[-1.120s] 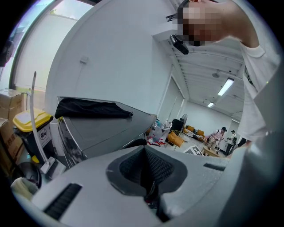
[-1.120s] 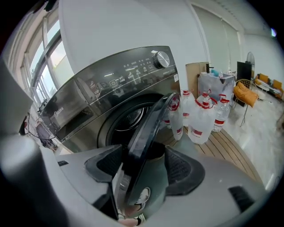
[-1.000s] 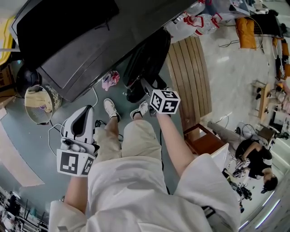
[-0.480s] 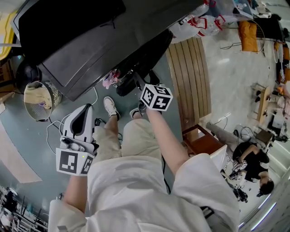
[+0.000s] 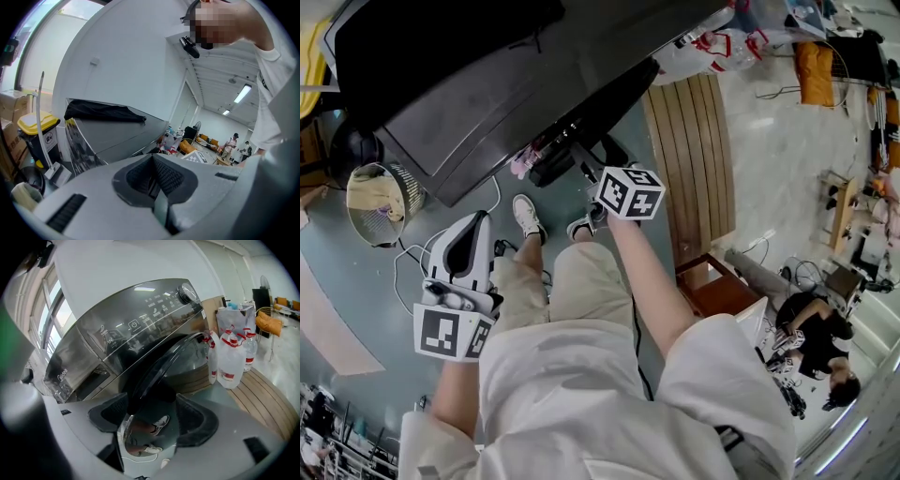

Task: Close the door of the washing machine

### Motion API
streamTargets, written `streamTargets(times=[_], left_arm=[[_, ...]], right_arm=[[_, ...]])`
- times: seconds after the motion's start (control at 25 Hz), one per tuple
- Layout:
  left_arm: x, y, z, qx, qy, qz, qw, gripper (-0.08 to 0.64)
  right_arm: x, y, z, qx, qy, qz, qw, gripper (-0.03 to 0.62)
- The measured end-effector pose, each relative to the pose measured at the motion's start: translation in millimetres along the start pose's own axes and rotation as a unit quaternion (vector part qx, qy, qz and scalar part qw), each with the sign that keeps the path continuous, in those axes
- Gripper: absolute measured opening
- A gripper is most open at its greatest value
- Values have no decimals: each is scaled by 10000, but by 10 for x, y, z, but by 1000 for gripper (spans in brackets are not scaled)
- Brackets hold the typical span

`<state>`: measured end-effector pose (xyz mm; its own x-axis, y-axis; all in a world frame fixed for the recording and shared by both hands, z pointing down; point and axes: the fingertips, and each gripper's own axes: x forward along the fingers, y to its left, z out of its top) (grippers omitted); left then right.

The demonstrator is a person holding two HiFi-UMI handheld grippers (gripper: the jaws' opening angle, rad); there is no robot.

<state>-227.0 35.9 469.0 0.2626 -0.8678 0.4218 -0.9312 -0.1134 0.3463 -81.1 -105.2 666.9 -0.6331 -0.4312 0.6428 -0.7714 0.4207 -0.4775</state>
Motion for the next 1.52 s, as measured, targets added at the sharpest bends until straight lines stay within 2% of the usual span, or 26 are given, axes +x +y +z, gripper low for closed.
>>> streamTargets(times=[0.52,0.76,1.0,1.32,1.52], left_arm=[[36,46,1,-21,14,45,10000,6],[4,133,-19,-47,13,133,9999,6],[25,118,-45,-65,18,132,9999,6],[42,101,-92,-56,28,123,9999,6],[70,-49,-95,51,11,25,10000,6]], right_arm=[[122,171,57,-566,204,688,9958,316],[161,231,8,-1302,584,1110,9835,316],[179,253,-18,-1787,719,1084,9753,324],[206,271,-15,-1886,670,1048,9742,330],[184,259,-4,-1826,570,1032,9761,330]])
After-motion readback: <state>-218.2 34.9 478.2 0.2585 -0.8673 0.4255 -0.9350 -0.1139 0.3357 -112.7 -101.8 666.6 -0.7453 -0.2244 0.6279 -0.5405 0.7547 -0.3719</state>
